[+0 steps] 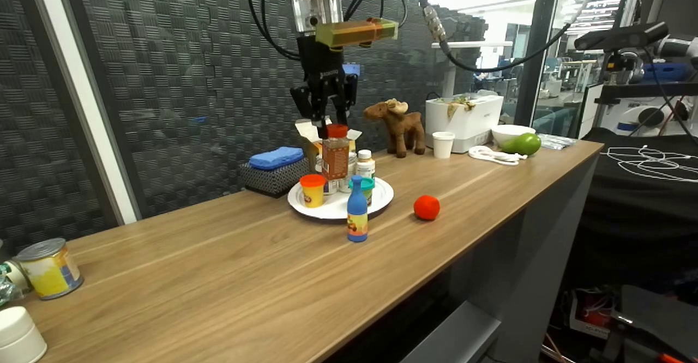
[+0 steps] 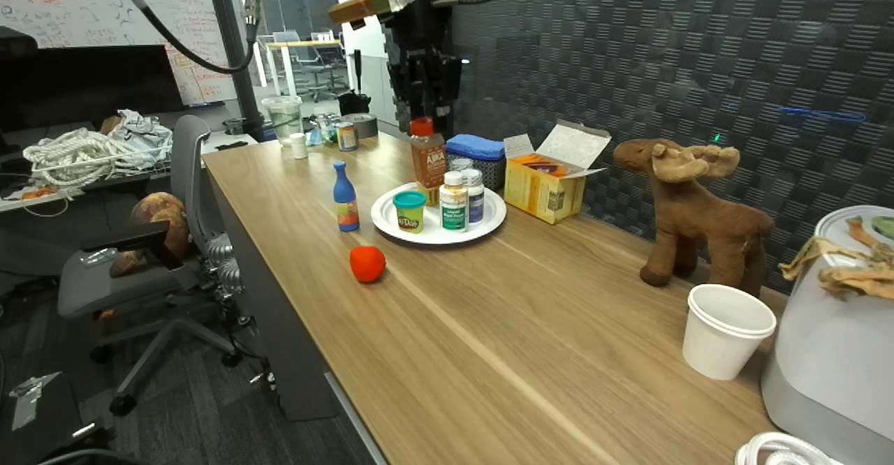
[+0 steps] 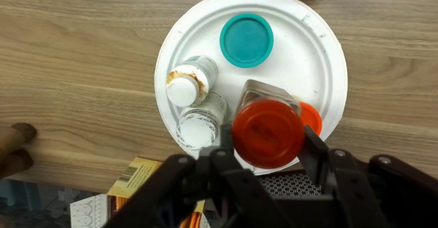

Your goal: Put the bottles and the orange object on the plate

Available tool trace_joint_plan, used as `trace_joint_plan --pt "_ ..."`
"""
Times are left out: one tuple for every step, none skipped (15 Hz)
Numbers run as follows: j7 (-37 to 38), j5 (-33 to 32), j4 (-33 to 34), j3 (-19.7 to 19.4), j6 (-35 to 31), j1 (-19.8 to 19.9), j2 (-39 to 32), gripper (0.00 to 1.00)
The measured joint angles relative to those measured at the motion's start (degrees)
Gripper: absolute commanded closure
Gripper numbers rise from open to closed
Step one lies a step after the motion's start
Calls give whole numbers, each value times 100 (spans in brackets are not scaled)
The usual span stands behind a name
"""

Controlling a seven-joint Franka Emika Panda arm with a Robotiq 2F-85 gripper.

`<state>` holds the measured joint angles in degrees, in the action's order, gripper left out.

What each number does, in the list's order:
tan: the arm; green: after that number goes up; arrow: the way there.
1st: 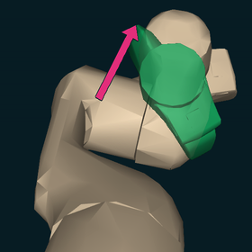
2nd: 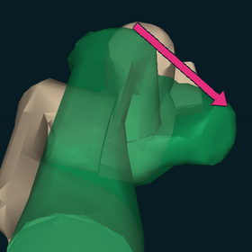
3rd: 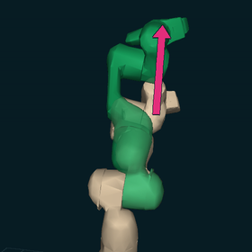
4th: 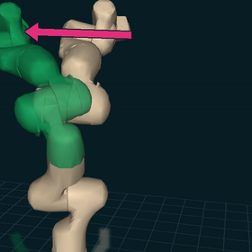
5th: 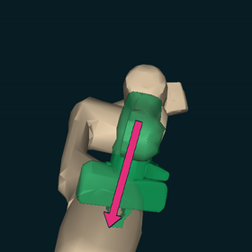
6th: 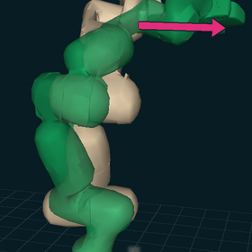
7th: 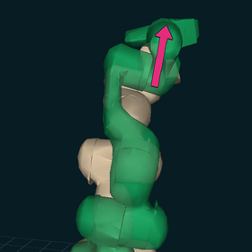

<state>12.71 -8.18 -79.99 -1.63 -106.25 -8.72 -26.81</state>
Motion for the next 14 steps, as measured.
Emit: trace_joint_plan --pt "-14 -67 -109 0 -168 5 39 75" --pt "-28 -137 -215 0 -321 8 84 75" --pt "-38 -209 -320 0 -461 11 130 75" --pt "-44 -267 -418 0 -578 17 168 75" --pt "-52 -295 -507 0 -669 26 200 75" --pt "-63 -297 -585 0 -730 37 228 75" --pt "-80 -297 -658 0 -779 50 248 75" --pt "-107 -297 -732 3 -806 64 269 75" --pt "-139 -297 -803 11 -826 81 286 75" --pt "-173 -294 -866 20 -851 98 297 75" --pt "-212 -282 -924 34 -886 117 302 75" --pt "-258 -264 -975 48 -916 136 303 75" --pt "-299 -246 -1027 62 -960 156 304 75" --pt "-346 -219 -1079 77 -1012 179 303 75"
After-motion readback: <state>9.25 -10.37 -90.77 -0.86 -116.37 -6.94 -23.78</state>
